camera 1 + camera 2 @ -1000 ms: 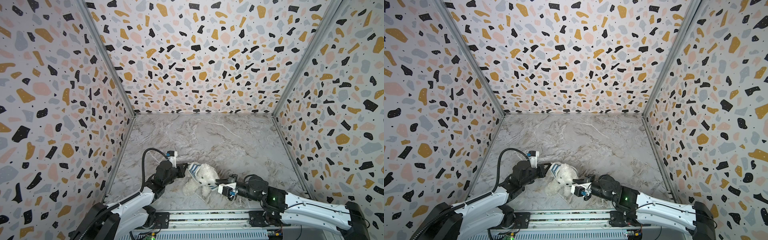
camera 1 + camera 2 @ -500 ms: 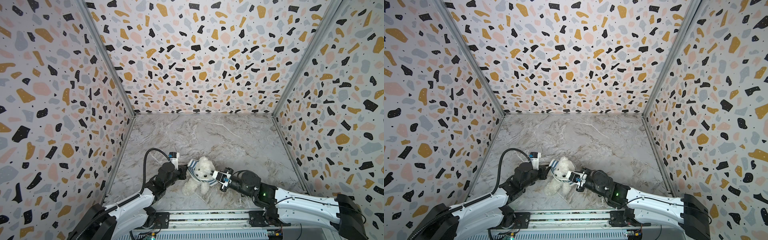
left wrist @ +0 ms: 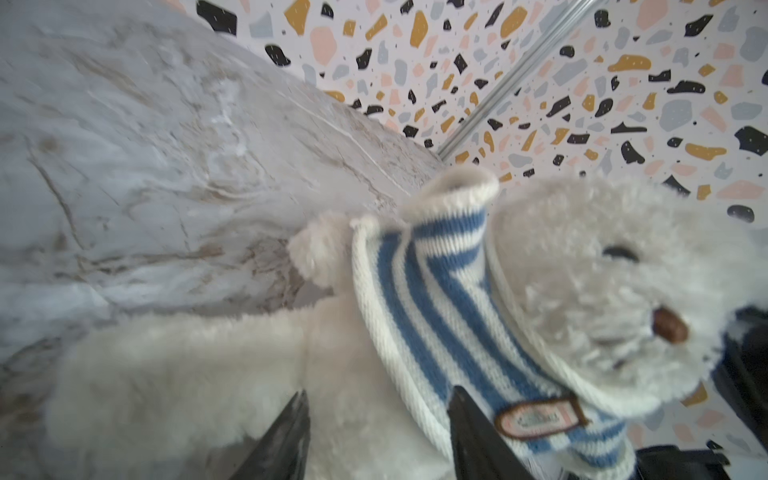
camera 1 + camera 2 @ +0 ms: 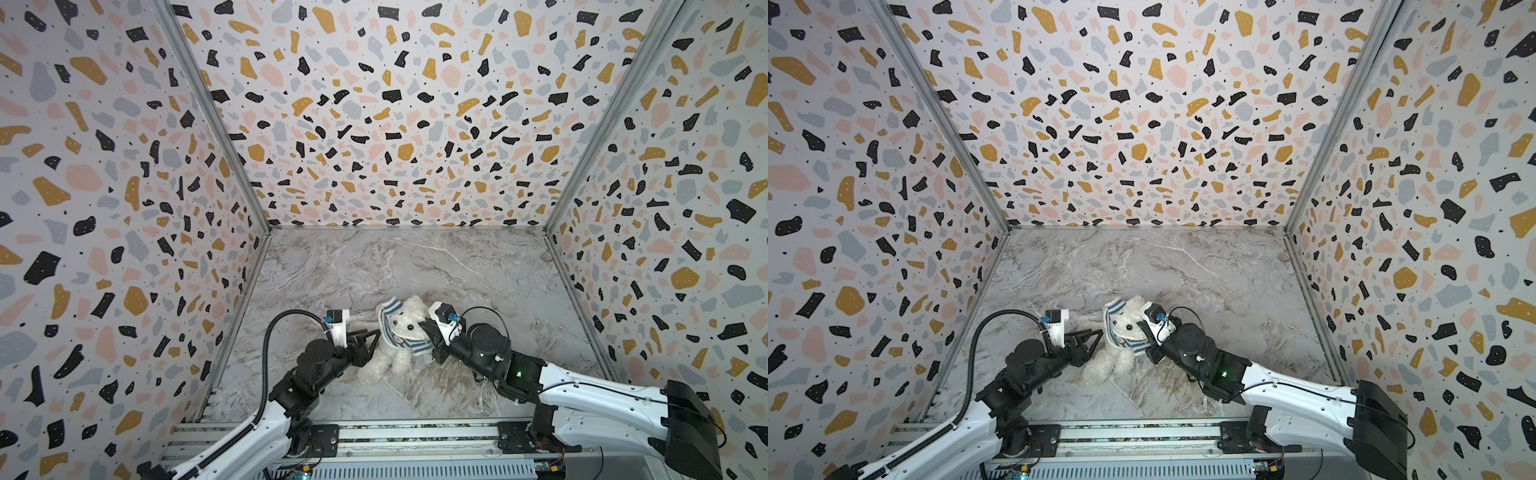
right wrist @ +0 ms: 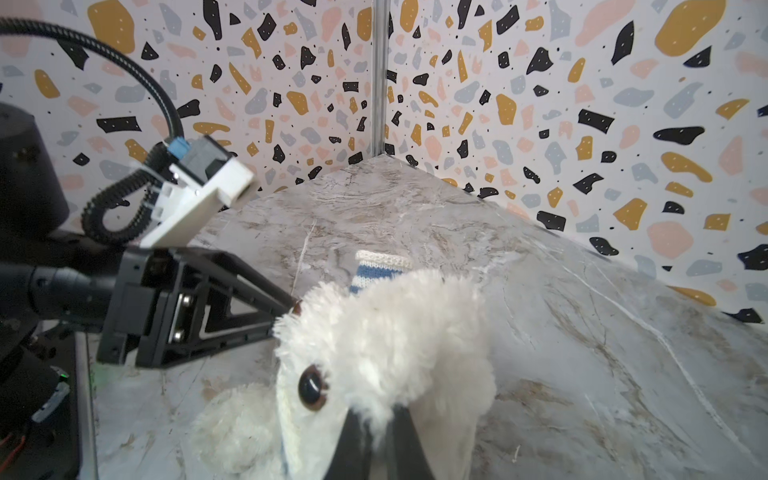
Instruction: Dress the teddy bear
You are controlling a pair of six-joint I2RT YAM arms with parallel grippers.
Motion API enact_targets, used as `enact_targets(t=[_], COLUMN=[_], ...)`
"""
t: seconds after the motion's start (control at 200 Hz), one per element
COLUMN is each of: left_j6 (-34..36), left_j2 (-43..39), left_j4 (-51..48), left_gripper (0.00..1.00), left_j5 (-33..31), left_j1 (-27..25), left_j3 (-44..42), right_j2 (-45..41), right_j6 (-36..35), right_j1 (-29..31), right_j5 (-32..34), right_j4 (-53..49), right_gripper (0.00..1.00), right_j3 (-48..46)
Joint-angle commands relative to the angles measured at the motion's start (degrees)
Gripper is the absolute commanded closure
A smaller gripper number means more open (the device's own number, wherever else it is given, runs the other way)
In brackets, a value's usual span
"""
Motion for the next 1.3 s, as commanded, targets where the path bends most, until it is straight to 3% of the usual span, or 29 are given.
enact_targets(t=[0.0, 0.2, 0.425, 0.606, 0.781, 1.051, 1.291], left_j6=[-4.13, -7.73, -13.11, -13.91, -14.47, -13.88, -11.24], left_j2=[0.73, 5.76, 10.05, 14.14, 18.41, 17.3, 12.58], left_j4=[8.13, 16.92, 23.39, 26.7, 30.33, 27.76, 13.27], left_gripper=[0.45, 0.52, 0.57, 0.58, 0.69, 1.0, 1.0], left_j5=[2.27, -1.29, -9.05, -9.07, -7.98, -8.28, -14.01], left_j1=[-3.26, -8.15, -8.17, -8.22, -8.65, -9.1, -8.78], left_j3=[-1.86, -1.97, -3.92, -3.19, -2.32, -2.25, -1.42], right_j2=[1.89, 4.81, 4.62, 5.23, 5.15, 4.32, 1.89], right_j6=[8.0, 13.25, 16.1, 17.94, 19.31, 19.82, 21.19], right_j1=[-0.07, -0.19, -0.03, -0.09, 0.1, 0.2, 0.43], right_j5=[3.51, 5.24, 4.43, 3.0, 2.92, 5.36, 11.28], right_j4=[-2.25, -3.43, -3.16, -0.74, 0.51, -0.22, -5.4], right_gripper=[1.0, 1.0, 1.0, 1.0, 1.0, 1.0, 1.0], right_j3=[4.69, 6.18, 5.28, 3.69, 2.89, 2.32, 2.59])
